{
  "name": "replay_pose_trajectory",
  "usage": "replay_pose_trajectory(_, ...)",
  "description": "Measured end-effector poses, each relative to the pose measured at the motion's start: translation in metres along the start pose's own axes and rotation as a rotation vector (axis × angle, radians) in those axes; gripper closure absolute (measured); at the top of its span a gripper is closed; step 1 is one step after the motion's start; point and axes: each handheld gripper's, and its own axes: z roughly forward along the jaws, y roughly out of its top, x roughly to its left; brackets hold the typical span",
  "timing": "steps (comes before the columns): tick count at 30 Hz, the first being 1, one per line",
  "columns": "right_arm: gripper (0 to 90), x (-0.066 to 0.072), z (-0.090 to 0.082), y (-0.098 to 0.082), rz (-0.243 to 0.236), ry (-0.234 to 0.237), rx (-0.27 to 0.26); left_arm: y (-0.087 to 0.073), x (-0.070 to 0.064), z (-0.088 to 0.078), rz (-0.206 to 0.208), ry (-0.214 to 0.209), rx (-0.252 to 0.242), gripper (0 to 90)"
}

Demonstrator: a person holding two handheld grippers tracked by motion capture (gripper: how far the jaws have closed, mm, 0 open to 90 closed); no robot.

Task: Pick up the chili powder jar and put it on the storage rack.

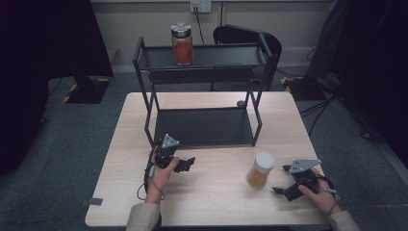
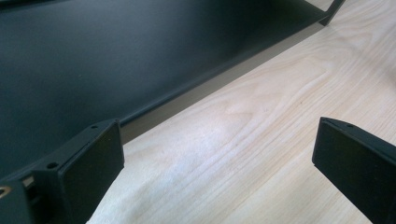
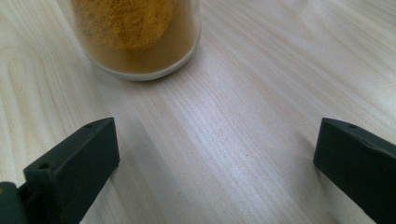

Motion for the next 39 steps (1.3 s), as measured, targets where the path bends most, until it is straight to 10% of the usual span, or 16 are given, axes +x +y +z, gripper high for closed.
replay_pose_trajectory(39, 0.0, 0.000, 0.000, 0.000, 0.000, -0.001, 0.001, -0.032, -0.011, -0.003, 0.076, 0.085, 0.124, 0.0)
